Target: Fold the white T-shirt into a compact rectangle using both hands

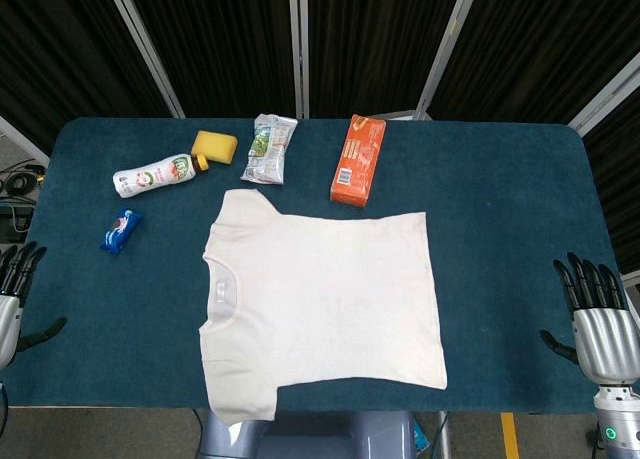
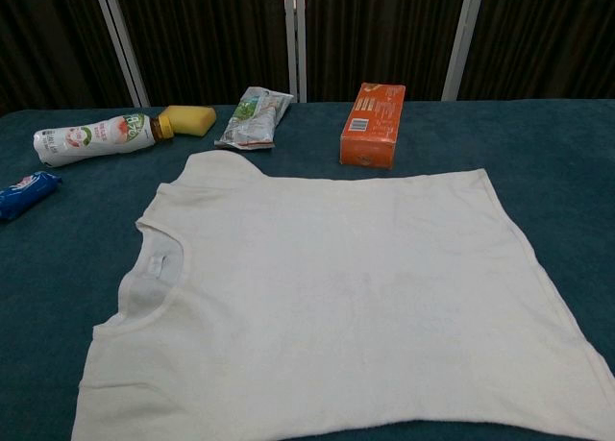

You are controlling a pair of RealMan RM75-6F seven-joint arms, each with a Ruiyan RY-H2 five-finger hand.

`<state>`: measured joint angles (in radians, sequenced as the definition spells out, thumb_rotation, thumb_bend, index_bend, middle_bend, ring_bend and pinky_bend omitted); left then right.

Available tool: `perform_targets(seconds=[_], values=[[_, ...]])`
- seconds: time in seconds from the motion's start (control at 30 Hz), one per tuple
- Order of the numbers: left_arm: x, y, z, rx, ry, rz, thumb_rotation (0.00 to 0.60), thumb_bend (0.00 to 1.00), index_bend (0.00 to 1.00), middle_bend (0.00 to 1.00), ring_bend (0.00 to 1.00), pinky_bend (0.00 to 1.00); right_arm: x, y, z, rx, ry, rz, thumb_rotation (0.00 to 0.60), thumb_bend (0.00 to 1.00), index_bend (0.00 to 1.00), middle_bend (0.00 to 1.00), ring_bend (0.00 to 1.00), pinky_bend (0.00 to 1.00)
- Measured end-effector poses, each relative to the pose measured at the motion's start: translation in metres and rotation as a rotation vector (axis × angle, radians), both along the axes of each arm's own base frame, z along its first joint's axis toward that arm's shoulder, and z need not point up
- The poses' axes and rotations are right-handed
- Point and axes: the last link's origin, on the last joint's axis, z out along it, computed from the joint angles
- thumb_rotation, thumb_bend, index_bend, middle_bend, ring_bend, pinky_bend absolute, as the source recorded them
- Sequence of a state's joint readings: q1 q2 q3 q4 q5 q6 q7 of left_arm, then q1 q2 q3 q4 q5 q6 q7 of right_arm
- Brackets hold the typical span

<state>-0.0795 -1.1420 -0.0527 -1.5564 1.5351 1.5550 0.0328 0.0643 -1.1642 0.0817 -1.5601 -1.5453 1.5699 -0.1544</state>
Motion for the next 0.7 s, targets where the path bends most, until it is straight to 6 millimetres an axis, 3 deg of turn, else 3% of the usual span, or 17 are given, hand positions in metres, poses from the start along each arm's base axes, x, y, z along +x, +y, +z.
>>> perform_targets(seconds=[0.27,0.5,0.6,0.7], values=[[0.0,0.0,-0.001,-0.016,0.005,0.019,0.6,0.0,0.0,0.0,0.0,0.0,0.0,0.001,-0.001,0.036,-0.001,-0.008,0.6,0.0,0.0,0.0,0.0,0.0],[0.002,0.002,-0.002,-0.024,0.011,0.019,0.6,0.0,0.0,0.0,0.0,0.0,0.001,0.008,-0.021,0.255,-0.009,0.026,0.6,0.0,0.01,0.0,0.0,0.0],[0.002,0.004,-0.005,-0.03,0.025,0.023,0.6,0.0,0.0,0.0,0.0,0.0,0.0,0.014,-0.036,0.398,-0.003,0.054,0.6,0.0,0.12,0.0,0.0,0.0],[0.002,0.006,-0.009,-0.036,0.037,0.031,0.6,0.0,0.0,0.0,0.0,0.0,-0.001,0.02,-0.05,0.523,-0.021,0.083,0.6,0.0,0.33,0.0,0.0,0.0]])
